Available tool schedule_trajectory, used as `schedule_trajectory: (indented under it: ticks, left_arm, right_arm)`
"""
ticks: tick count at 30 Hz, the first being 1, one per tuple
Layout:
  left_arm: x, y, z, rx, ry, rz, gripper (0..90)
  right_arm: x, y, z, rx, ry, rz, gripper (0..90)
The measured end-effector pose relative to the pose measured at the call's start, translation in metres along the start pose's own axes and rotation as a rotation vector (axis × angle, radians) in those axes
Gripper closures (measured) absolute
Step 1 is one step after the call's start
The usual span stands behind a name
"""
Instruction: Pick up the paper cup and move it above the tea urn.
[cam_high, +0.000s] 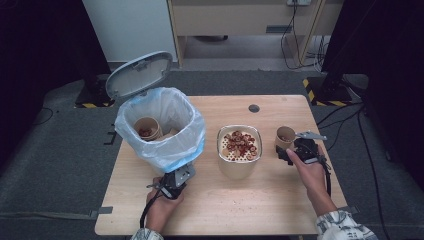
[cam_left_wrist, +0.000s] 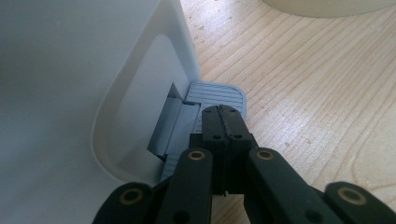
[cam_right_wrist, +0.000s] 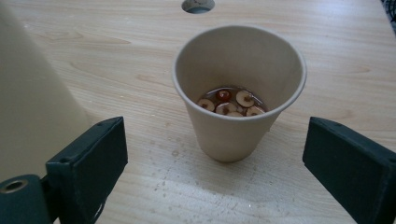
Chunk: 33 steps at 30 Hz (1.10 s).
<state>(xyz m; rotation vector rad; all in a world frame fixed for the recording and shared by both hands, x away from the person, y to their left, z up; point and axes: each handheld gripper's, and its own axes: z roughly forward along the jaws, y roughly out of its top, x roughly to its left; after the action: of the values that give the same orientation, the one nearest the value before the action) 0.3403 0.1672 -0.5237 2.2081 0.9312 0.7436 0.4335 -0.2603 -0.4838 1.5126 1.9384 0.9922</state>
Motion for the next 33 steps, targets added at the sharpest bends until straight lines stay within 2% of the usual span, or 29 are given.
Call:
schedule_trajectory:
  ticks: [5, 6, 9, 12, 14, 24, 26, 28, 33]
  left_arm:
    - [0.0, 0.0, 0.0, 0.001, 0.0, 0.007, 89.0]
    - [0.0, 0.0, 0.0, -0.001, -0.002, 0.0, 89.0]
    - [0.0, 0.0, 0.0, 0.0, 0.0, 0.002, 89.0]
    - [0.0, 0.0, 0.0, 0.001, 0.002, 0.004, 88.9]
    - [0.0, 0.0, 0.0, 0.0, 0.002, 0.002, 88.9]
    - [-0.001, 0.0, 0.0, -0.002, 0.004, 0.005, 88.8]
    - [-0.001, 0.0, 0.0, -0.003, 0.003, -0.001, 88.8]
    - [-0.001, 0.0, 0.0, -0.004, 0.003, -0.002, 88.8]
    - [-0.001, 0.0, 0.0, -0.004, 0.002, -0.002, 88.8]
  right_arm:
    - [-0.006, -0.003, 0.017, -0.027, -0.026, -0.011, 11.8]
    - [-0.008, -0.004, 0.02, -0.037, -0.034, 0.0, 12.7]
    - [-0.01, -0.004, 0.027, -0.06, -0.033, 0.001, 13.6]
    - [-0.011, -0.003, 0.032, -0.087, -0.001, 0.025, 14.6]
    - [-0.011, -0.003, 0.035, -0.096, 0.008, 0.021, 15.1]
    - [-0.008, -0.006, 0.056, -0.124, -0.024, 0.018, 21.5]
    - [-0.008, -0.007, 0.058, -0.133, -0.047, 0.006, 25.6]
    - [-0.009, -0.007, 0.057, -0.135, -0.037, 0.006, 27.4]
    - [-0.01, -0.006, 0.053, -0.14, -0.018, -0.034, 30.1]
